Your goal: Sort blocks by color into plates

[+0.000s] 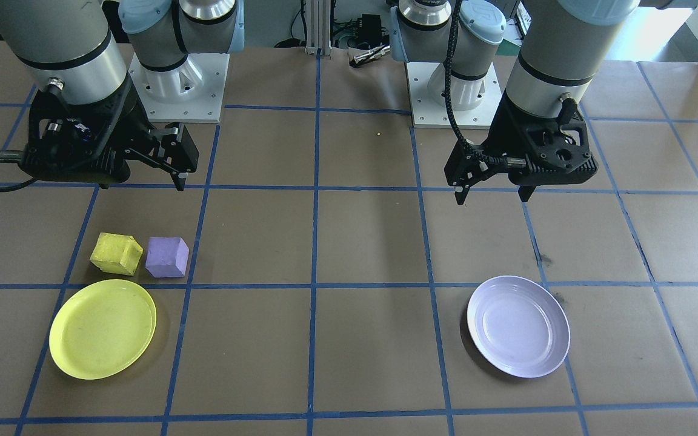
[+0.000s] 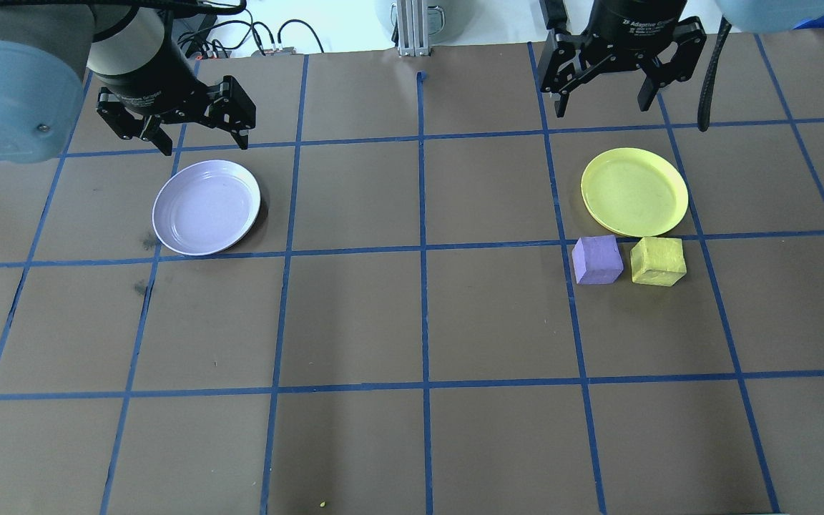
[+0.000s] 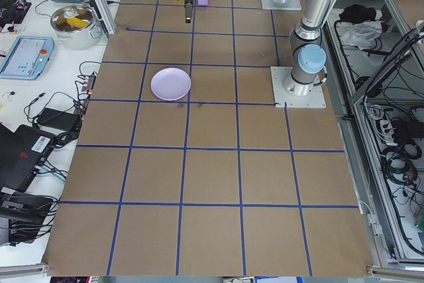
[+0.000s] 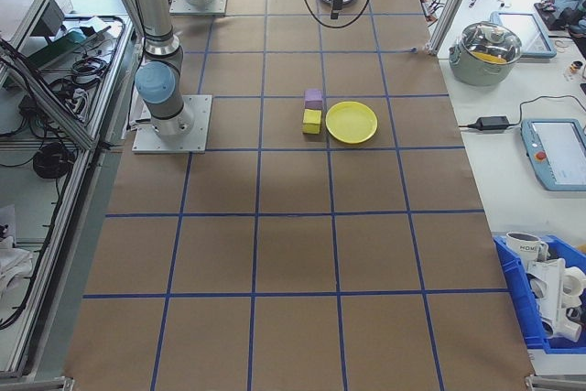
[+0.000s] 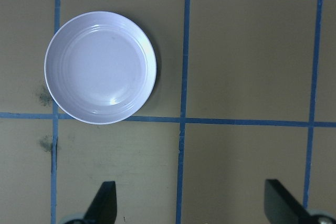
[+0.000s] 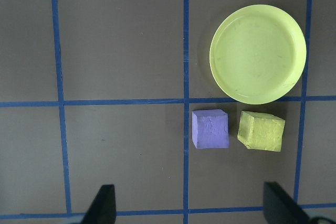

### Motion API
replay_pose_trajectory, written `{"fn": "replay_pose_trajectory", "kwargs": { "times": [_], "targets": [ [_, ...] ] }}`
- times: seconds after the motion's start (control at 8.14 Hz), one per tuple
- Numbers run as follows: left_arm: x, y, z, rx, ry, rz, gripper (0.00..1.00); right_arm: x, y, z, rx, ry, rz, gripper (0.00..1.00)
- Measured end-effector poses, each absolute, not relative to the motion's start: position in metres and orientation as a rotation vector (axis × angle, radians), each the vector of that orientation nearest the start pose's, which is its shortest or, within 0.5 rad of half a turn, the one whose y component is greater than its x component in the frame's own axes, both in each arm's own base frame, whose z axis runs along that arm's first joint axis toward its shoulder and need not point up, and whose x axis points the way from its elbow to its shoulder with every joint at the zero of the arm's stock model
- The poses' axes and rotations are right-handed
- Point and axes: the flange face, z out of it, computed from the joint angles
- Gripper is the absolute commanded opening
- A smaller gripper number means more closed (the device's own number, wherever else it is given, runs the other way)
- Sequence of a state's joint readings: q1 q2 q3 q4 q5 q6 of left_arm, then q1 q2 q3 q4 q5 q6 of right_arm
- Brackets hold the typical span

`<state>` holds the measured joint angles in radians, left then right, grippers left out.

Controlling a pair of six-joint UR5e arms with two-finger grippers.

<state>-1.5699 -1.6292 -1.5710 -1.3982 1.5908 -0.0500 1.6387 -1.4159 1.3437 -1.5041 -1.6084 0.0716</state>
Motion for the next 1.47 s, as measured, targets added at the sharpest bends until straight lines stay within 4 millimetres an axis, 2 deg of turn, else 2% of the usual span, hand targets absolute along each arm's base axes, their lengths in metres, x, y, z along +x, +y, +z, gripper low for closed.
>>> {"fn": "replay_pose_trajectory", "kwargs": {
  "times": [0.61, 0.86, 0.98, 1.11, 1.23, 1.47],
  "targets": [
    [-0.137, -0.525, 0.477, -0.073, 3.165, -0.179, 1.0, 0.166, -0.545, 0.513, 0.003, 3.182, -0.012, 1.0],
    [-0.136, -0.523, 0.477, -0.075, 3.164, -0.179, 1.0, 0.159, -0.551, 0.503, 0.001, 3.184, 0.01, 1.0],
    [-0.136, -0.522, 0.478, -0.075, 3.163, -0.182, 1.0, 0.143, -0.56, 0.481, 0.013, 3.185, 0.062, 1.0],
    [-0.136, -0.522, 0.479, -0.075, 3.162, -0.183, 1.0, 0.116, -0.572, 0.452, 0.049, 3.185, 0.113, 1.0],
    [-0.136, -0.521, 0.479, -0.075, 3.162, -0.184, 1.0, 0.09, -0.575, 0.423, 0.071, 3.177, 0.166, 0.99],
    [-0.136, -0.521, 0.479, -0.075, 3.163, -0.184, 1.0, 0.048, -0.568, 0.364, 0.127, 3.184, 0.239, 1.0]
  ]
}}
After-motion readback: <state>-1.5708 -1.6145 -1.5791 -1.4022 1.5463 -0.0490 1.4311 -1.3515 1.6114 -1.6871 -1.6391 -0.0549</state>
